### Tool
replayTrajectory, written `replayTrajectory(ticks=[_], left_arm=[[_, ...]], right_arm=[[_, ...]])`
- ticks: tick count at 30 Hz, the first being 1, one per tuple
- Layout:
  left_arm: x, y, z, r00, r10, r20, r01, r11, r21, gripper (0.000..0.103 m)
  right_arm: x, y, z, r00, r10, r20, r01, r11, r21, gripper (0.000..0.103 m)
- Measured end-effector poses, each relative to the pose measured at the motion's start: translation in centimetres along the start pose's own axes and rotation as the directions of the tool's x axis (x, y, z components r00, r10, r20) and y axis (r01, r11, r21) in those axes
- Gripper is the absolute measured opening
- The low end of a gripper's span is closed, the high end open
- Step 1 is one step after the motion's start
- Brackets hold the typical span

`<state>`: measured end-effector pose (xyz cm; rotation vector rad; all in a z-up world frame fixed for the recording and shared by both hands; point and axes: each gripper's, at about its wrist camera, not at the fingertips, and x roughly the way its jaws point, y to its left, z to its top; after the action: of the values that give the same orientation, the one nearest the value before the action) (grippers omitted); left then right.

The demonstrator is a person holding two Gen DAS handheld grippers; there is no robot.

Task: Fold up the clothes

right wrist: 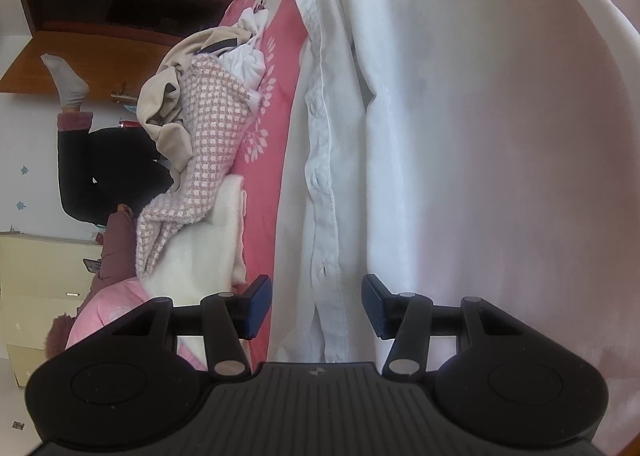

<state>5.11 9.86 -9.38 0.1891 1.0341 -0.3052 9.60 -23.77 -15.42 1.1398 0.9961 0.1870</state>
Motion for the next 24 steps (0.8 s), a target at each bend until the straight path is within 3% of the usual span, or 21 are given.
replayTrajectory(ticks=[6,9,11,13,15,16,17,18,21,24], left_arm=[[-2.3,2.0,2.4,0.989,0.069,0.127,-0.063,0.997,-0.055,0.0],[-3.4,3.2,5.6,0.963,0.158,0.22,-0.15,0.987,-0.054,0.0],[-4.2,4.0,8.0,0.925,0.242,0.293,-0.231,0.97,-0.071,0.0],[-5.0,5.3,10.9,0.857,0.354,0.374,-0.328,0.935,-0.134,0.0],[-5.7,7.0,13.5,0.784,0.455,0.423,-0.371,0.889,-0.267,0.002],[-5.7,7.7,14.8,0.756,0.493,0.43,-0.377,0.865,-0.33,0.003],[-5.5,8.2,15.7,0.746,0.514,0.424,-0.38,0.851,-0.364,0.009],[-4.9,8.5,16.5,0.748,0.524,0.408,-0.387,0.843,-0.374,0.024],[-3.5,8.6,16.6,0.754,0.535,0.38,-0.399,0.834,-0.382,0.054],[-3.4,8.4,14.9,0.779,0.499,0.379,-0.377,0.857,-0.352,0.067]], right_arm=[[-0.6,0.4,-0.4,1.0,0.008,0.009,-0.008,1.0,0.002,0.053],[-0.7,0.4,-0.6,1.0,0.012,0.011,-0.012,1.0,0.005,0.053],[-0.7,0.5,-0.7,1.0,0.014,0.011,-0.014,1.0,0.007,0.053],[-0.7,0.4,-0.7,1.0,0.014,0.011,-0.014,1.0,0.01,0.053],[-0.6,0.3,-0.8,1.0,0.015,0.009,-0.015,1.0,0.011,0.053],[-0.6,0.2,-0.8,1.0,0.016,0.008,-0.016,1.0,0.012,0.053],[-0.6,0.1,-0.8,1.0,0.015,0.006,-0.015,1.0,0.013,0.053],[-0.5,-0.1,-0.8,1.0,0.013,0.004,-0.013,1.0,0.016,0.053],[-0.1,-0.6,-0.5,1.0,0.006,-0.003,-0.006,0.999,0.032,0.053],[0.3,-1.0,-0.5,1.0,0.003,-0.012,-0.003,0.999,0.04,0.053]])
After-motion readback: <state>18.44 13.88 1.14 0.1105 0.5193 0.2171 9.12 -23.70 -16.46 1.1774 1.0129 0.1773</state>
